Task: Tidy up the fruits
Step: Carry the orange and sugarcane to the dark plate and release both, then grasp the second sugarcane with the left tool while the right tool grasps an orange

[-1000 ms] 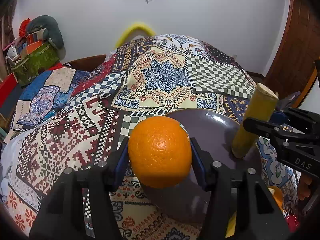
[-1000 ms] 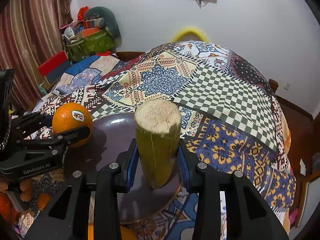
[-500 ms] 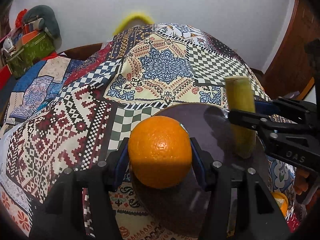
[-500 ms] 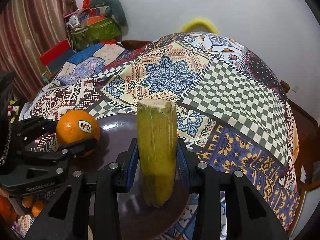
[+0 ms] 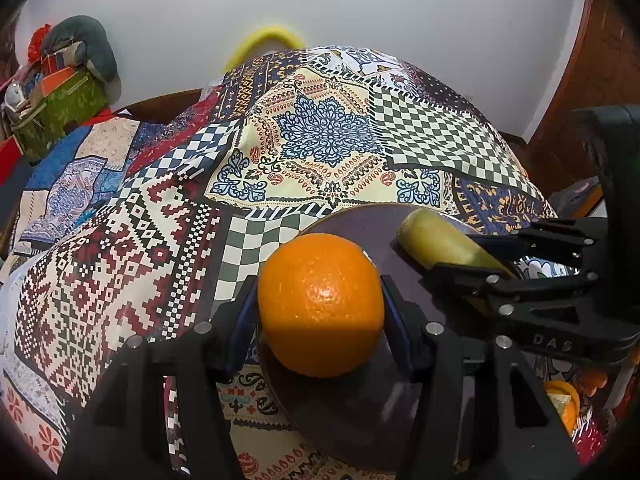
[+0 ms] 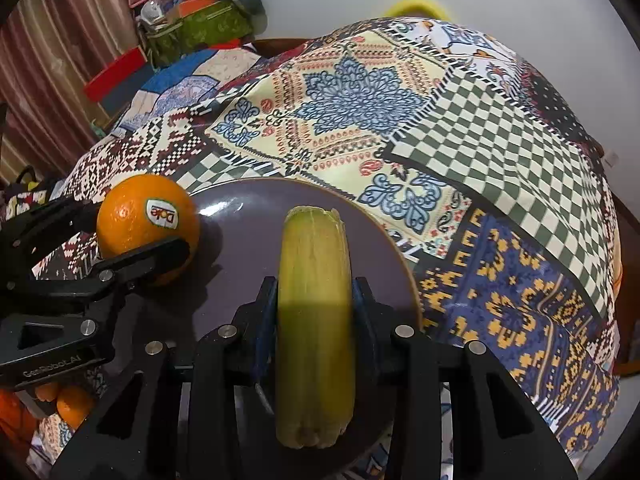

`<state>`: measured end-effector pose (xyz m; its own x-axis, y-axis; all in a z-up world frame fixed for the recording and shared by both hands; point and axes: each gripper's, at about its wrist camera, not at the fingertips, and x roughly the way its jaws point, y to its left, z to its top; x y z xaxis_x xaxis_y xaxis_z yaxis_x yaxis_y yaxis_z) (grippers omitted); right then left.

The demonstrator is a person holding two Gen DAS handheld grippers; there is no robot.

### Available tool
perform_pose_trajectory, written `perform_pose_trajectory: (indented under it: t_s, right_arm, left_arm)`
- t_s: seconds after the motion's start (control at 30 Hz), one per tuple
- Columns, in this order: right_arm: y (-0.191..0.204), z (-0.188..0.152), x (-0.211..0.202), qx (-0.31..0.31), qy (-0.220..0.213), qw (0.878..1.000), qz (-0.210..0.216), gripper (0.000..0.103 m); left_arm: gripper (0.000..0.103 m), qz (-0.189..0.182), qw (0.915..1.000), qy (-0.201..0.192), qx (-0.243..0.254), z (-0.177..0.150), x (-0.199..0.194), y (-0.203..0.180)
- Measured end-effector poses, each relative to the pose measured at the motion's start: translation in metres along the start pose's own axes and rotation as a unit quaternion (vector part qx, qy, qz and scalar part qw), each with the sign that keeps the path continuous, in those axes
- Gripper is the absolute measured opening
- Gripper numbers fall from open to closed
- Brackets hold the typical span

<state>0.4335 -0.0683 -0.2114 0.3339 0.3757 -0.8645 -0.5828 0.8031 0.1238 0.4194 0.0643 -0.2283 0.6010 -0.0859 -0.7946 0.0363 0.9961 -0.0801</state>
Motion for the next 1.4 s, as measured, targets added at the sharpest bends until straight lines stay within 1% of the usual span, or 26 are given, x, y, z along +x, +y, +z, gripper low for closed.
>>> perform_pose_trajectory:
  t_s: [0.1, 0.17, 0.23, 0.37, 0.5, 0.67, 0.93, 1.03, 1.17, 1.4]
  right_arm:
    - [-0.001, -0.002, -0.008, 0.006, -0.008, 1.0, 0.001, 0.034]
    - [-0.001, -0.004, -0.017, 0.008, -0.017, 1.0, -0.003, 0.036]
    - [0.001, -0.005, -0.026, 0.006, -0.029, 1.0, -0.009, 0.037]
    - [0.004, -0.008, -0.05, 0.011, -0.056, 0.998, -0.004, 0.046]
    - [0.012, -0.012, -0.077, 0.007, -0.09, 0.996, -0.015, 0.046]
    - [0.024, -0.02, -0.104, 0.005, -0.119, 0.993, -0.028, 0.049]
    - [0.04, -0.039, -0.133, 0.001, -0.145, 0.989, -0.035, 0.05]
    - [0.045, -0.047, -0.141, -0.002, -0.152, 0.988, -0.04, 0.052]
    - [0.052, -0.059, -0.15, -0.007, -0.16, 0.986, -0.053, 0.054]
    - [0.06, -0.08, -0.159, -0.005, -0.162, 0.985, -0.06, 0.055]
  left_arm:
    - [0.06, 0.005, 0.9999, -0.009, 0.006, 0.0, -0.007, -0.004]
    - [0.065, 0.003, 0.9999, -0.015, 0.006, 0.001, -0.014, -0.006]
    - [0.065, 0.002, 0.9998, -0.021, 0.004, 0.001, -0.021, -0.007]
    - [0.065, 0.008, 0.9994, -0.032, 0.009, 0.0, -0.038, -0.01]
    - [0.065, 0.01, 0.999, -0.043, 0.01, -0.001, -0.056, -0.012]
    - [0.065, 0.016, 0.9979, -0.062, 0.013, -0.006, -0.086, -0.013]
    - [0.065, 0.016, 0.9961, -0.086, 0.012, -0.017, -0.128, -0.019]
    - [0.065, 0.018, 0.9954, -0.092, 0.017, -0.024, -0.142, -0.022]
    - [0.066, 0.019, 0.9951, -0.094, 0.021, -0.036, -0.156, -0.027]
    - [0.067, 0.018, 0.9959, -0.084, 0.027, -0.055, -0.167, -0.035]
